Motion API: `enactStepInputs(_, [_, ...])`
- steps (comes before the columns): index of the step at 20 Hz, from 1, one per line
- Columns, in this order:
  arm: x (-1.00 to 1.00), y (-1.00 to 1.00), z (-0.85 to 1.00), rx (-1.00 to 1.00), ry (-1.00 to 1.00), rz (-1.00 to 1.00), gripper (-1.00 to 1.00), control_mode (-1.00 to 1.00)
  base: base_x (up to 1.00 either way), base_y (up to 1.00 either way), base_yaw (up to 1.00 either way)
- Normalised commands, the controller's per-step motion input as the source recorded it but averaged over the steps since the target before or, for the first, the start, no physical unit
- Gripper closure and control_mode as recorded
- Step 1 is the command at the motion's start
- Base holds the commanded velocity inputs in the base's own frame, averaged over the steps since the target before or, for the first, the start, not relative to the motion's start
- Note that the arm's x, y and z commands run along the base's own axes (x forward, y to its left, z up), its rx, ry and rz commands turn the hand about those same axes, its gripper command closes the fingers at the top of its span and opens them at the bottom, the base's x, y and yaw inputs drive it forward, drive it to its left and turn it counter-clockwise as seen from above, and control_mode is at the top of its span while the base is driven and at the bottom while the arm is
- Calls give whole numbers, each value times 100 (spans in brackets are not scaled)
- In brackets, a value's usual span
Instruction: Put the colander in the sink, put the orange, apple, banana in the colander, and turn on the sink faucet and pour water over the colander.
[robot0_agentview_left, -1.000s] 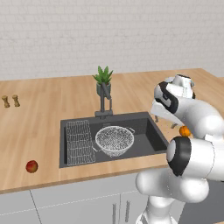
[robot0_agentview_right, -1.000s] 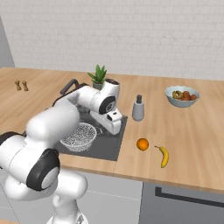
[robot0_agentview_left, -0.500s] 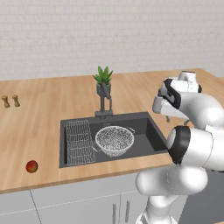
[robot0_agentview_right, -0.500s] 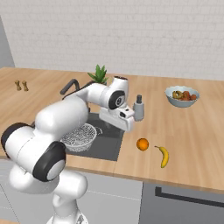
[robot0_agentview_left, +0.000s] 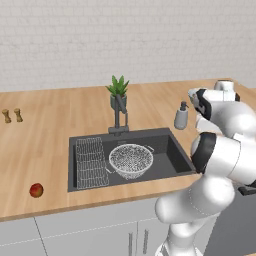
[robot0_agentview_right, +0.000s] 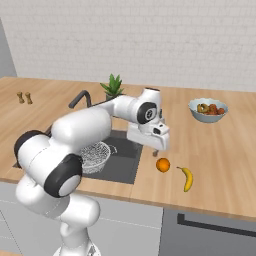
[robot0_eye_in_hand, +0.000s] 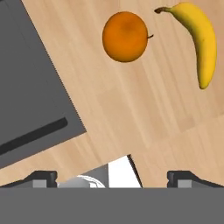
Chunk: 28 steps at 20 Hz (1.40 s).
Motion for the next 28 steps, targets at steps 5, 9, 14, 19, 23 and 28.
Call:
enactStepInputs(5, [-6,-56,0,0,5,2,-100,-100,0,0,0])
enactStepInputs(9, [-3,-57,0,0,4,1,-100,-100,0,0,0])
enactStepInputs(14, [23,-5,-22,0,0,5,-100,-100,0,0,0])
enactStepInputs(19, [46,0,-47,0,-1,10,-100,-100,0,0,0])
enactStepInputs(23, [45,0,-49,0,-8,11,-100,-100,0,0,0])
enactStepInputs(28, [42,-1,-31,0,-6,10,-100,-100,0,0,0])
